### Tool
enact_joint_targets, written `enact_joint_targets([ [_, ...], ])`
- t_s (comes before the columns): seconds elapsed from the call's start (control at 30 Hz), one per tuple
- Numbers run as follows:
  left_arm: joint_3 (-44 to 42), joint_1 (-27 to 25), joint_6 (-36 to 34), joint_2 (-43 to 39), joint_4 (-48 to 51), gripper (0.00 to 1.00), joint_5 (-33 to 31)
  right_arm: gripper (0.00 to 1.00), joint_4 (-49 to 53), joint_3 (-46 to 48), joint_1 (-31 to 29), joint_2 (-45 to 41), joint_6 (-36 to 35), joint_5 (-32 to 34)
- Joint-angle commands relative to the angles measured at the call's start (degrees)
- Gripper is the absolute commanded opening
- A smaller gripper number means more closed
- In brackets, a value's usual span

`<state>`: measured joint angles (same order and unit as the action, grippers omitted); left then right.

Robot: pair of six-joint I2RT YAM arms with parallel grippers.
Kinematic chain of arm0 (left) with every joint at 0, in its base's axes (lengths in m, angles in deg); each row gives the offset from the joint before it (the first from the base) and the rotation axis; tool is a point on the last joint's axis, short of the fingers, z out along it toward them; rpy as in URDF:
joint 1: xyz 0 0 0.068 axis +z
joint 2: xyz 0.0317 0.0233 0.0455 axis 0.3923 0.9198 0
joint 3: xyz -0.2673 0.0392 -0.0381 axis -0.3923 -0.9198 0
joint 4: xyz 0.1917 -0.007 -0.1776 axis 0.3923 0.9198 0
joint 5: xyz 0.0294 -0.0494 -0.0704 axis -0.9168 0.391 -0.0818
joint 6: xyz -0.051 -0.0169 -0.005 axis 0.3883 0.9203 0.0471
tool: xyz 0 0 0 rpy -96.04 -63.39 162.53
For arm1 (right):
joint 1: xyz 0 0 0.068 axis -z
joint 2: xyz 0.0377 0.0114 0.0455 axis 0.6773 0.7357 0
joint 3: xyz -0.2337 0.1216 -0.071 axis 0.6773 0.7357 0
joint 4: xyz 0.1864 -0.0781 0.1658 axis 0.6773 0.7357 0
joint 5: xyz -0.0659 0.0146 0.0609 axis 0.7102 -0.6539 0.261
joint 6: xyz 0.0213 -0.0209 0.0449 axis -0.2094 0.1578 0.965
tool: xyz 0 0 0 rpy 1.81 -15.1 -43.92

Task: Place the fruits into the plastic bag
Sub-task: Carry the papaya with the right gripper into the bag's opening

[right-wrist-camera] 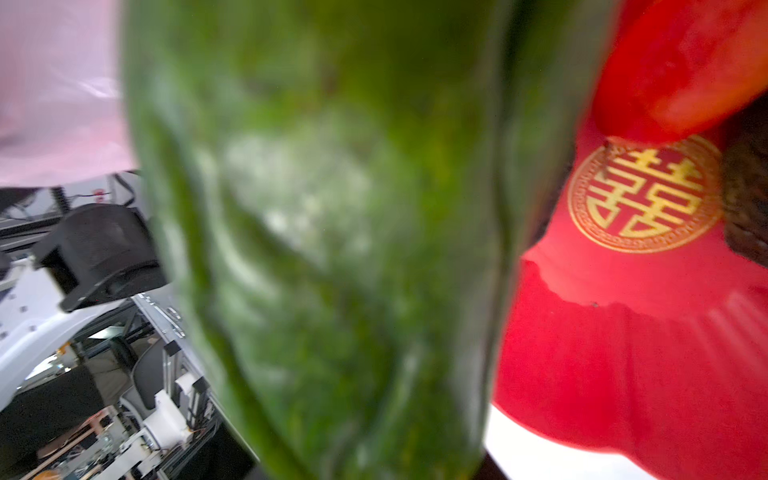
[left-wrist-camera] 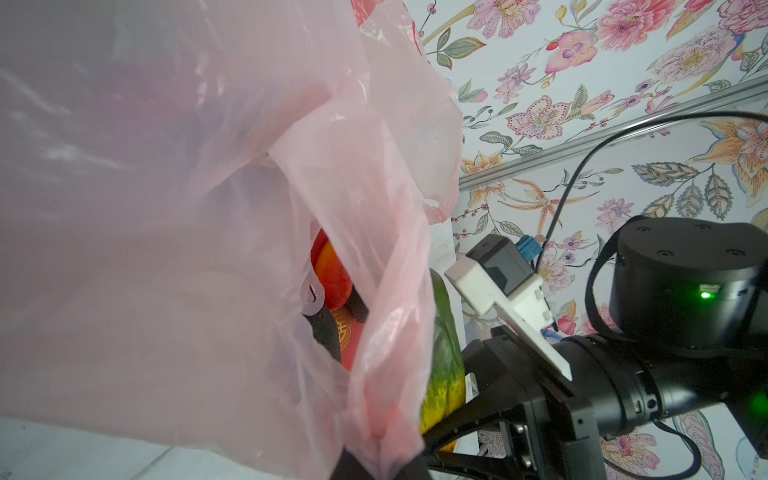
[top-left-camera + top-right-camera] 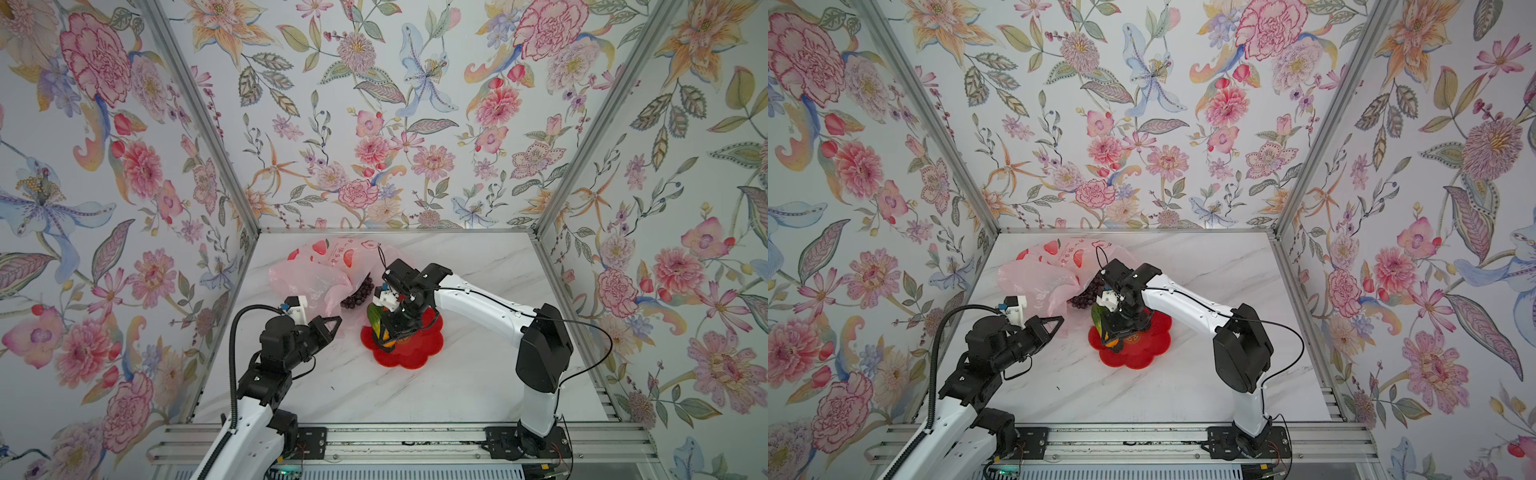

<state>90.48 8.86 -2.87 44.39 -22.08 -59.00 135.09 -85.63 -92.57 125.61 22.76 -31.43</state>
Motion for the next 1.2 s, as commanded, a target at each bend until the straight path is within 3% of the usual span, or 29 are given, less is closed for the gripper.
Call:
enact_joint_targets([
  [0.0, 2.5, 0.4, -2.2, -0.1, -0.7, 0.00, 1.1, 0.28, -1.6, -2.2, 1.1, 3.6, 3.3, -7.4],
  [0.4, 4.2, 0.4, -5.3, 0.0, 2.0, 0.00, 2.1, 0.28, -5.4, -16.1, 2.5, 16.9, 11.2, -19.7],
  [0.8, 4.5, 0.4, -6.2, -0.5, 3.1, 0.00, 1.8, 0.28, -6.6, -37.0, 4.1, 32.4, 18.8, -21.4],
  [0.97, 6.5, 0.5, -7.8, 0.6, 4.7, 0.00, 1.6, 0.28, -17.1, -35.6, 5.1, 32.5, 26.5, -18.7],
  [1.17, 8.1, 0.5, -8.5, 2.1, 5.4, 0.00, 1.4, 0.28, -45.2, -26.1, 5.7, 31.6, 43.5, -14.3],
])
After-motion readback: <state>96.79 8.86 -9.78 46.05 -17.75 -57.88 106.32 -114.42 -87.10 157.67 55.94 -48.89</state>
